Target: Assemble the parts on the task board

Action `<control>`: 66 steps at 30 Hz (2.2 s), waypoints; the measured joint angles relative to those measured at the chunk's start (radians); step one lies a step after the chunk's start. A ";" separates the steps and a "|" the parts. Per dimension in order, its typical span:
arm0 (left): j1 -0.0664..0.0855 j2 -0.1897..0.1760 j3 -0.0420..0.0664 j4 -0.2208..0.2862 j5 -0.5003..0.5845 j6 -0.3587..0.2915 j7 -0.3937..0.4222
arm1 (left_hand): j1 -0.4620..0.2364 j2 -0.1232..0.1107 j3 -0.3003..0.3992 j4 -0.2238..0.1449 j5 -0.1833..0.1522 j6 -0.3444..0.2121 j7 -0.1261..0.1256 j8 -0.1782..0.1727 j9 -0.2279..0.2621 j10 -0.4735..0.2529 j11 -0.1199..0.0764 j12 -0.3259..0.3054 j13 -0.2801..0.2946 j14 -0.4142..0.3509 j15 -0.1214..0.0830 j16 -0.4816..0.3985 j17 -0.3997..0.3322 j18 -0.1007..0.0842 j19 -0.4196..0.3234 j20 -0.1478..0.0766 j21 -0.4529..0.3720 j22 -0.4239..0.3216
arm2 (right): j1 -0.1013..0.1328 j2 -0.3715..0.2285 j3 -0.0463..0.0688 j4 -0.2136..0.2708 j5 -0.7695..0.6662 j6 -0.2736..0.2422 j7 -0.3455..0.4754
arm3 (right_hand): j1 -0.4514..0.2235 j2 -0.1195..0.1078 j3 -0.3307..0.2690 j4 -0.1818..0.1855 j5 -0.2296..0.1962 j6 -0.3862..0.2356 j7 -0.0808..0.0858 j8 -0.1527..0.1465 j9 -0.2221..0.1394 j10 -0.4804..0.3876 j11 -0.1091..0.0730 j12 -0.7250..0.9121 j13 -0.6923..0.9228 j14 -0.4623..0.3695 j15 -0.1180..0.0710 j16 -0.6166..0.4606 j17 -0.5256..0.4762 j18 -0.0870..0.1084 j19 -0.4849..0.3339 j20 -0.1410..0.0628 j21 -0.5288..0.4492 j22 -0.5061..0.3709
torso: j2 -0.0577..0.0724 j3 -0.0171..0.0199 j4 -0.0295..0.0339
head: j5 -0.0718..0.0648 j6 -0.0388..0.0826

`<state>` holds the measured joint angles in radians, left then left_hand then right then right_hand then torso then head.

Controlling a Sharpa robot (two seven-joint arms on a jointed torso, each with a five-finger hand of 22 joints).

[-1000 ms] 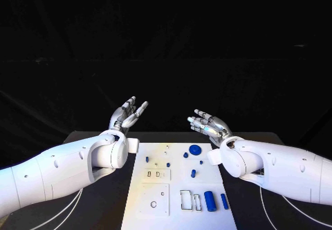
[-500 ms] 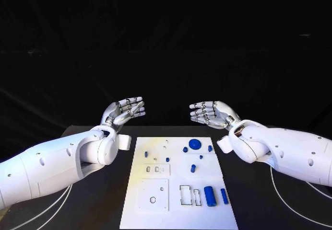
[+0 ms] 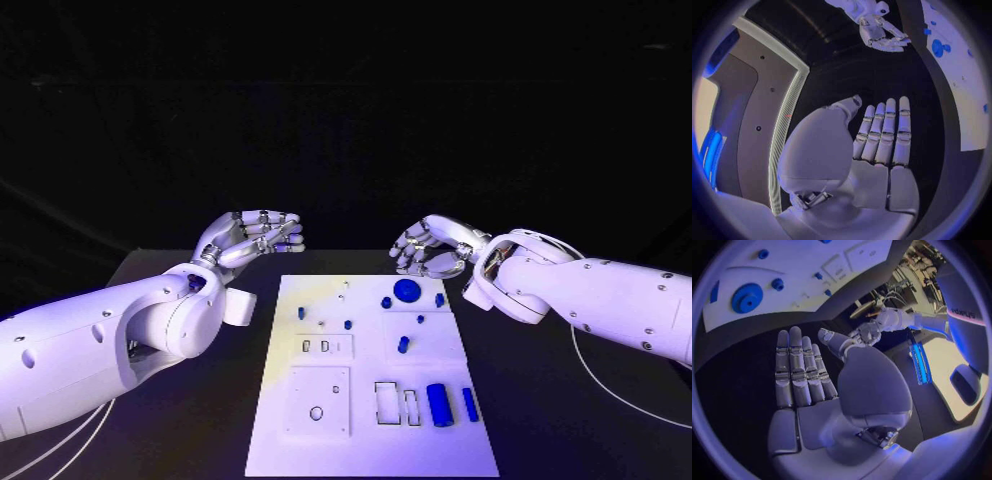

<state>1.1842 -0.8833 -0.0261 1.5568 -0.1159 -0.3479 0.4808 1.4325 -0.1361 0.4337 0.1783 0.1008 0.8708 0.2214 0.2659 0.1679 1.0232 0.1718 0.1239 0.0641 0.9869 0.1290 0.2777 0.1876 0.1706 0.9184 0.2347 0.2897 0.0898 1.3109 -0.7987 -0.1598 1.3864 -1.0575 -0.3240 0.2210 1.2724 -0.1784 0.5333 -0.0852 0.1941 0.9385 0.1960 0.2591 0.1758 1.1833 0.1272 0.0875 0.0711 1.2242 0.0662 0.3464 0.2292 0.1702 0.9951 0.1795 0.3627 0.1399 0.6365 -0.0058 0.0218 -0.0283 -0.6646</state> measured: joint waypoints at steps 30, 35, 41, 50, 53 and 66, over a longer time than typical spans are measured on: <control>0.007 -0.056 0.002 0.108 -0.022 0.043 -0.033 | -0.021 -0.029 0.028 -0.003 0.000 0.019 0.002 0.006 0.005 0.042 -0.007 -0.034 0.000 0.029 -0.004 -0.003 0.015 0.000 0.031 -0.008 0.004 -0.010 | 0.021 0.020 0.001 0.085 -0.537 0.127 -0.309 | 0.002 -0.096 -0.047 0.109 0.035 0.080 -0.043 -0.039 0.122 0.021 -0.039 -0.019 0.048 0.240 -0.068 0.985 0.975 -0.016 0.302 -0.092 0.592 0.532 | 0.089 -0.0176 0.0191 | -0.021 0.013; 0.007 -0.057 0.002 0.109 -0.022 0.046 -0.035 | -0.021 -0.029 0.027 -0.003 0.000 0.019 0.002 0.005 0.005 0.038 -0.004 -0.034 0.000 0.028 -0.003 -0.003 0.016 0.000 0.028 -0.005 0.004 -0.011 | 0.018 0.034 0.001 0.072 -0.552 0.127 -0.318 | 0.002 -0.095 -0.046 0.111 0.035 0.076 -0.039 -0.046 0.125 0.017 -0.036 -0.019 0.048 0.240 -0.068 1.002 0.991 -0.016 0.307 -0.087 0.615 0.559 | 0.093 -0.0196 0.0232 | -0.022 0.007; 0.007 -0.060 0.002 0.111 -0.022 0.049 -0.038 | -0.021 -0.029 0.027 -0.003 0.000 0.019 0.002 0.005 0.004 0.038 -0.004 -0.034 0.000 0.028 -0.003 -0.003 0.016 0.000 0.028 -0.005 0.004 -0.011 | 0.014 0.044 0.001 0.058 -0.562 0.128 -0.326 | 0.008 -0.090 -0.043 0.113 0.034 0.076 -0.039 -0.046 0.128 0.017 -0.036 -0.019 0.048 0.240 -0.068 1.008 0.994 -0.016 0.303 -0.082 0.622 0.558 | 0.099 -0.0207 0.0261 | -0.024 0.004; 0.007 -0.061 0.002 0.114 -0.022 0.053 -0.041 | -0.021 -0.029 0.027 -0.003 0.000 0.019 0.002 0.005 0.004 0.038 -0.004 -0.035 0.000 0.028 -0.003 -0.003 0.017 0.000 0.028 -0.005 0.004 -0.011 | 0.006 0.057 0.001 0.043 -0.568 0.133 -0.335 | 0.019 -0.086 -0.036 0.120 0.034 0.076 -0.039 -0.046 0.134 0.013 -0.039 -0.019 0.047 0.240 -0.068 1.024 1.012 -0.016 0.301 -0.081 0.637 0.583 | 0.105 -0.0213 0.0290 | -0.026 0.003; 0.007 -0.061 0.002 0.114 -0.021 0.055 -0.042 | -0.021 -0.029 0.027 -0.003 0.000 0.019 0.002 0.005 0.004 0.038 -0.004 -0.035 0.000 0.028 -0.003 -0.003 0.017 0.000 0.028 -0.006 0.004 -0.011 | 0.003 0.060 0.000 0.040 -0.569 0.136 -0.336 | 0.023 -0.082 -0.036 0.120 0.034 0.076 -0.039 -0.046 0.136 0.013 -0.039 -0.019 0.047 0.240 -0.068 1.028 1.014 -0.016 0.301 -0.081 0.643 0.590 | 0.107 -0.0216 0.0308 | -0.026 0.003; 0.007 -0.063 0.002 0.112 -0.021 0.058 -0.045 | -0.021 -0.029 0.027 -0.003 0.000 0.019 0.002 0.005 0.004 0.038 -0.004 -0.039 0.000 0.028 -0.003 -0.003 0.016 0.000 0.028 -0.006 0.004 -0.012 | -0.004 0.064 0.000 0.029 -0.572 0.145 -0.338 | 0.039 -0.066 -0.005 0.125 0.034 0.090 -0.045 -0.046 0.148 0.029 -0.043 -0.019 0.047 0.240 -0.068 1.039 1.021 -0.016 0.301 -0.081 0.665 0.613 | 0.115 -0.0221 0.0336 | -0.024 0.002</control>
<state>1.1913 -0.9465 -0.0243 1.6683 -0.1368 -0.2894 0.4359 1.4118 -0.1649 0.4611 0.1752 0.1008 0.8902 0.2232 0.2708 0.1721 1.0617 0.1682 0.0850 0.0638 1.0148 0.1257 0.2747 0.2041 0.1703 0.9467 0.2291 0.2933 0.0778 1.3069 -0.7346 -0.1597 1.4152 -1.6290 -0.1791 -0.1174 1.3111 -0.2445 0.5279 0.0399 0.2285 1.0281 0.1514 0.2126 0.3239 1.2120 0.0839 0.0687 0.1185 1.4647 -0.0019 1.3854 1.2501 0.1545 1.2965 0.0986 1.0282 0.7532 0.7515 -0.0279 0.0553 -0.0524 -0.6624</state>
